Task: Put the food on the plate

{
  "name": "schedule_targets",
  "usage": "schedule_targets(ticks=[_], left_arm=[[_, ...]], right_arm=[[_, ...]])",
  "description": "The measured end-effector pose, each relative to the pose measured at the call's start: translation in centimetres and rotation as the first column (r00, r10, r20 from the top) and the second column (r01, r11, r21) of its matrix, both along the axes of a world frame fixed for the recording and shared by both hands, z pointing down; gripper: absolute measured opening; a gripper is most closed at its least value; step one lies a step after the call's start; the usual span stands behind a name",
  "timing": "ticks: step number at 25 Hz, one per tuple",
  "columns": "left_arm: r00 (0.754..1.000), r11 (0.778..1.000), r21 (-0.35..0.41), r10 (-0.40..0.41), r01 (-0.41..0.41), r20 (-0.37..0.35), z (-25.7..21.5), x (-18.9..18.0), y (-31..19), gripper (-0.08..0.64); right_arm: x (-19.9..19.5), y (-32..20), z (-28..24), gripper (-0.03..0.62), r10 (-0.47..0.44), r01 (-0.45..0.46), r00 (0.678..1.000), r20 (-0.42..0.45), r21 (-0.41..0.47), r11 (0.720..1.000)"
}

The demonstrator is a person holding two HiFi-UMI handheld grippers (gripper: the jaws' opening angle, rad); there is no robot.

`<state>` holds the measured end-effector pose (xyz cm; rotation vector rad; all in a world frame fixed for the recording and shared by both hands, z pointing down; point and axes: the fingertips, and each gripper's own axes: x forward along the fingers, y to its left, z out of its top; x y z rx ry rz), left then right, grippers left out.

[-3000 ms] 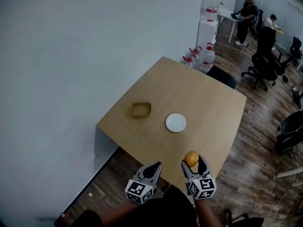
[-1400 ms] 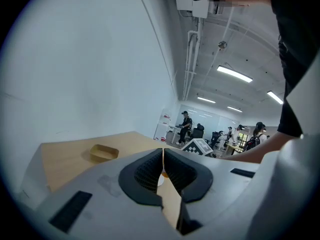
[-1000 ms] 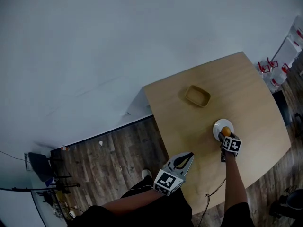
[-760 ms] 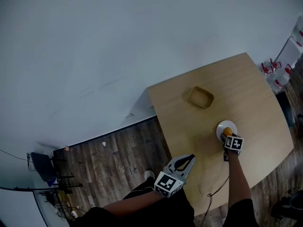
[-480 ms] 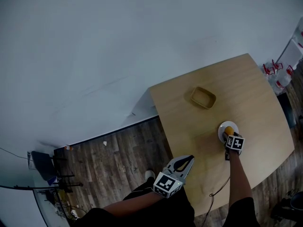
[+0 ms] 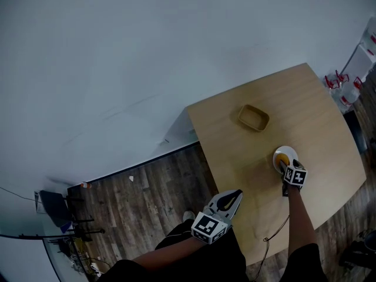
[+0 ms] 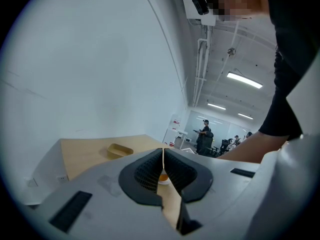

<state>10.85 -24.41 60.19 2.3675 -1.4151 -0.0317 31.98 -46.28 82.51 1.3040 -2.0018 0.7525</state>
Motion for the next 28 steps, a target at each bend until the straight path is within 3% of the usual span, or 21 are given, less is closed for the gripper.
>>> schedule_targets(ticks=[12, 23, 28], left_arm=[[0.997, 0.999, 0.04, 0.037, -0.035, -0.065, -2.0, -2.6, 1.0, 0.015], [0.98, 0.984, 0.074, 0.17, -0.162, -0.104, -5.2, -6.9, 5.0, 0.015], [0.968, 0.973, 0.079, 0.224, -0.216, -0.114, -6.1, -9.3, 6.8, 0.015]], right_arm=[[-1.2, 3.3, -6.3, 0.376, 0.034, -0.033, 0.999, -0.006, 0.108, 0.994], [-4.5, 13.3, -11.7, 0.376, 0.125, -0.132, 0.991, 0.049, 0.2, 0.971], [-8.0, 17.4, -15.5, 0.376, 0.129, -0.151, 0.986, 0.106, 0.245, 0.958]])
